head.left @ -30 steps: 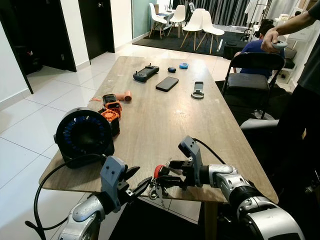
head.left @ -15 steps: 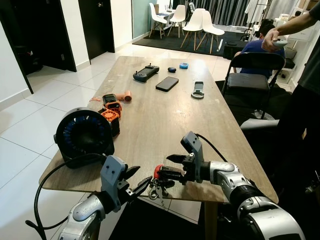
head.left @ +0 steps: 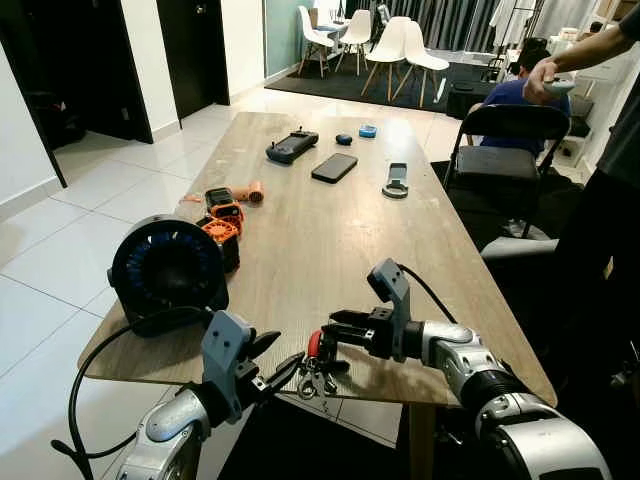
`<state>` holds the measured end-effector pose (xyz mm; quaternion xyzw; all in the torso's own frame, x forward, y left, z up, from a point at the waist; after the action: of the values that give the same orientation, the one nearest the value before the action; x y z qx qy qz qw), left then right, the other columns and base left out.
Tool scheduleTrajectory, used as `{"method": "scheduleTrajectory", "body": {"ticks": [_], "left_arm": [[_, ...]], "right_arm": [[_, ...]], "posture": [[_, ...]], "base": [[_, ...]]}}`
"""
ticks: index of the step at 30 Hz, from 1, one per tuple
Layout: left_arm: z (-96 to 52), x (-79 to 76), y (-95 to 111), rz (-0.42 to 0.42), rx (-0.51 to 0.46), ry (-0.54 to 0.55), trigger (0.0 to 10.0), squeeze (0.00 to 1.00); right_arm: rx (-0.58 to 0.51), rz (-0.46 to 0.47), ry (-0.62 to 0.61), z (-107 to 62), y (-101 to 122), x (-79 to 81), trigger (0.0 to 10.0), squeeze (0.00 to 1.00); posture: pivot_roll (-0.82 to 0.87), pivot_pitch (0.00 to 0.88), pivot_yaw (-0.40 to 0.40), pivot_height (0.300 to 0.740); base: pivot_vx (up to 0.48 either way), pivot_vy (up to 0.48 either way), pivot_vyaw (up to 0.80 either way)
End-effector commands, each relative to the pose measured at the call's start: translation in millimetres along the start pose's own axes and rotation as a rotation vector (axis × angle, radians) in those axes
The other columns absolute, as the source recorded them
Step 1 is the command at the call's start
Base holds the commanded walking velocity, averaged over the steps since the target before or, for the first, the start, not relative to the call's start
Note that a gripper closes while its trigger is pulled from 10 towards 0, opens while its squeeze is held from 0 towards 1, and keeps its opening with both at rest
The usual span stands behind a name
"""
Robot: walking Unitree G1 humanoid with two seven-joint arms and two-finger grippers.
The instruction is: Hang keys on a hook
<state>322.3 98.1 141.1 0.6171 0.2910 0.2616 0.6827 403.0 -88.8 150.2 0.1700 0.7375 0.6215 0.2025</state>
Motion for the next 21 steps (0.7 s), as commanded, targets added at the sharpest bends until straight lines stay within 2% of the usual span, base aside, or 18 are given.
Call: {"method": "scheduleTrajectory", "body": {"ticks": [1, 2, 3, 4, 6, 7, 8, 9, 11, 12, 17, 18, 20, 21], "left_arm": [[1.0, -3.8, -6, -0.001, 0.018, -0.013, 10.0, 0.0], [1.0, -3.8, -6, -0.001, 0.018, -0.013, 10.0, 0.0], [0.8, -4.0, -6, 0.0, 0.019, -0.014, 10.0, 0.0], [0.8, -4.2, -6, 0.001, 0.019, -0.015, 10.0, 0.0], [0.8, -4.3, -6, 0.003, 0.019, -0.015, 10.0, 0.0], [1.3, -4.5, -5, 0.004, 0.017, -0.016, 10.0, 0.0], [1.6, -4.6, -5, 0.004, 0.016, -0.017, 10.0, 0.0], [1.9, -4.7, -5, 0.005, 0.016, -0.018, 10.0, 0.0], [2.0, -4.8, -5, 0.005, 0.015, -0.018, 10.0, 0.0], [2.2, -5.0, -5, 0.005, 0.015, -0.019, 10.0, 0.0], [2.5, -5.4, -4, 0.007, 0.012, -0.019, 10.0, 0.0], [2.4, -5.3, -4, 0.009, 0.011, -0.017, 10.0, 0.0], [2.3, -5.2, -4, 0.01, 0.01, -0.015, 10.0, 0.0], [2.2, -4.7, -3, 0.011, 0.009, -0.011, 10.0, 0.0]], "right_arm": [[0.0, 0.021, -0.004, -1.8, -4, 0.6, 0.0, 0.0], [0.0, 0.021, -0.004, -1.8, -4, 0.6, 0.0, 0.0], [-0.003, 0.019, -0.012, -2.3, -4, -0.3, 8.7, 0.0], [-0.008, 0.015, -0.029, -2.8, -4, -2.2, 10.0, 0.0], [-0.02, 0.014, -0.06, -3.7, -2, -5.8, 10.0, 0.0], [-0.044, 0.031, -0.13, -5.5, 1, -13.8, 10.0, 0.27], [-0.06, 0.046, -0.178, -7.0, 3, -19.2, 10.0, 0.27], [-0.077, 0.067, -0.208, -8.1, 4, -22.8, 10.0, 0.74], [-0.087, 0.08, -0.222, -8.7, 5, -24.4, 10.0, 0.74], [-0.101, 0.098, -0.23, -8.7, 6, -25.3, 10.0, 1.0], [-0.154, 0.158, -0.264, -2.7, 11, -26.0, 10.0, 1.0], [-0.161, 0.182, -0.271, -0.7, 11, -25.7, 10.0, 0.13], [-0.166, 0.199, -0.276, 0.6, 11, -25.5, 10.0, 0.13], [-0.171, 0.23, -0.29, 2.1, 11, -26.1, 10.0, 0.0]], "posture": [[0.07, 0.155, -0.027, 0.74], [0.07, 0.155, -0.027, 0.74], [0.07, 0.154, -0.026, 0.74], [0.07, 0.154, -0.026, 0.74], [0.07, 0.152, -0.026, 0.74], [0.07, 0.151, -0.027, 0.74], [0.07, 0.151, -0.027, 0.74], [0.07, 0.151, -0.027, 0.74], [0.07, 0.151, -0.027, 0.74], [0.07, 0.151, -0.027, 0.74], [0.07, 0.153, -0.034, 0.74], [0.08, 0.153, -0.036, 0.74], [0.08, 0.153, -0.036, 0.74], [0.08, 0.154, -0.037, 0.74]], "base": [[0.0, 0.0, 0.0], [0.0, 0.0, 0.0], [0.0, 0.0, 0.0], [0.0, 0.0, 0.0], [0.0, 0.0, 0.0], [0.0, 0.0, 0.0], [0.0, 0.0, 0.0], [0.0, 0.0, 0.0], [0.0, 0.0, 0.0], [0.0, 0.0, 0.0], [0.0, 0.0, 0.0], [0.0, 0.0, 0.0], [0.0, 0.0, 0.0], [0.0, 0.0, 0.0]]}}
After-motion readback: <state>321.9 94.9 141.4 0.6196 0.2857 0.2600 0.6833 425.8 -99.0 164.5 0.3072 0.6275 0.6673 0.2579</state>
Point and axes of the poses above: a point about 5 cm out from each wrist's last joint towards the gripper, its own z axis pointing out of the wrist towards the gripper, its own y axis along the axis of the wrist's last joint, x = y × z, the point moved 5 cm from there along z, pointing out of the wrist towards the gripper, and after that the axes turned 9 degrees about -z, right-handed, at the moved point
